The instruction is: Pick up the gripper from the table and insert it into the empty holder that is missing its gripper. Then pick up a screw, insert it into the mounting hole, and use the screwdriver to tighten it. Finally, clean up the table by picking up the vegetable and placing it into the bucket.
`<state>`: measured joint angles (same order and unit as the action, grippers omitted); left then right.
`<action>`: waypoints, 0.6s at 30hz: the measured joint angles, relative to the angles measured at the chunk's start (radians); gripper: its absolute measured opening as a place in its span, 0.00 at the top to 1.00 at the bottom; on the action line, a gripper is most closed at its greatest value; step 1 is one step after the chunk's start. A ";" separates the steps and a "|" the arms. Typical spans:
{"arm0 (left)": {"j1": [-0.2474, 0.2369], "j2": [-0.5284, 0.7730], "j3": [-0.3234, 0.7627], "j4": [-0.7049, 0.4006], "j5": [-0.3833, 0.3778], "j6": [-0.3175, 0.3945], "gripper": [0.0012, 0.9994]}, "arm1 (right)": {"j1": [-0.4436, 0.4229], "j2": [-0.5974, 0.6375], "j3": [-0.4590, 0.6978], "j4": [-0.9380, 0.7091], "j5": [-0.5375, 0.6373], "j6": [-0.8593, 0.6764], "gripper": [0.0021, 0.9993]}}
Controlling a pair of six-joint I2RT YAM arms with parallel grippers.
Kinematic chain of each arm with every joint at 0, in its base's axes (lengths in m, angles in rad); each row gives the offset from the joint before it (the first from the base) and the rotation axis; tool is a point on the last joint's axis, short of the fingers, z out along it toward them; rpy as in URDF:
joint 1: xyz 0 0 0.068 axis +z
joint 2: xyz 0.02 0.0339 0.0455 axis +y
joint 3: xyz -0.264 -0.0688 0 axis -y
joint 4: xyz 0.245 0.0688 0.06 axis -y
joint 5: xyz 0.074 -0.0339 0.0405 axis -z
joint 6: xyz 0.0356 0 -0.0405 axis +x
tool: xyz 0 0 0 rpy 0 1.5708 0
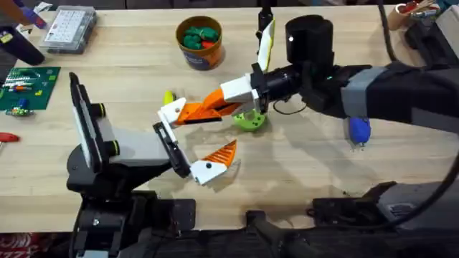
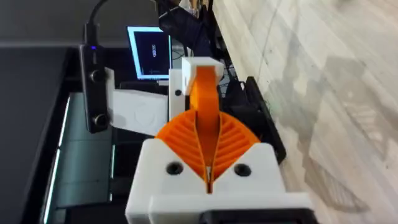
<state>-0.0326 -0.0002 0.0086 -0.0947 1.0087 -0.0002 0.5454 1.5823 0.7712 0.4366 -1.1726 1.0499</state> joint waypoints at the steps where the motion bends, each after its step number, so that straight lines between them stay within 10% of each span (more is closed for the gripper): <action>1: 0.000 0.000 0.000 0.000 0.000 0.000 0.01 | 0.003 0.006 0.000 0.011 0.000 0.000 0.99; 18: 0.000 0.000 0.000 -0.003 0.022 -0.016 0.01 | 0.019 0.069 0.000 0.127 -0.006 0.016 0.99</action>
<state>-0.0330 -0.0002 0.0082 -0.0975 1.0308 -0.0157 0.5648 1.6516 0.7715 0.5640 -1.1781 1.0660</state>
